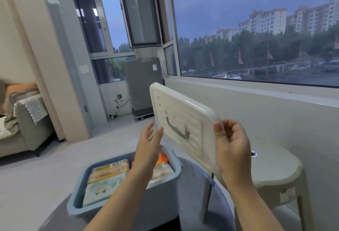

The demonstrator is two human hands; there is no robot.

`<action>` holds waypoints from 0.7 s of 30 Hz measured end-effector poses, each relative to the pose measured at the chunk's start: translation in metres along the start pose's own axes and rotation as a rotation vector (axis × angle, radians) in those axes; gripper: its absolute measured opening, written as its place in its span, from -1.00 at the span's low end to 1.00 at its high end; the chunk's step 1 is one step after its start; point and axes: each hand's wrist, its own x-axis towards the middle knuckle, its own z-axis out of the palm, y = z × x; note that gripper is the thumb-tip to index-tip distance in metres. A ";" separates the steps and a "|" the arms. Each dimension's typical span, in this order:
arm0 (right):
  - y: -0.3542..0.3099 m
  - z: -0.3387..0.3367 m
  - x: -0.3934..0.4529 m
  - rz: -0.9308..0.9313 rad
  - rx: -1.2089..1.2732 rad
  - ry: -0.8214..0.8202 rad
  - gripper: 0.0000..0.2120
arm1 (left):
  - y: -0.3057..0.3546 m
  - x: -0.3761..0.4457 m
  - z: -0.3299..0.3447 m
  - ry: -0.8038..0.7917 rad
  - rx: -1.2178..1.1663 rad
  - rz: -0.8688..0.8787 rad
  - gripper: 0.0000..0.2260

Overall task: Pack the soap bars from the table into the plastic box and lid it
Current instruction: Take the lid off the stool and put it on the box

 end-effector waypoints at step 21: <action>0.049 0.069 0.008 0.696 0.370 -0.411 -0.86 | -0.030 -0.029 -0.203 0.440 0.150 -0.152 -0.71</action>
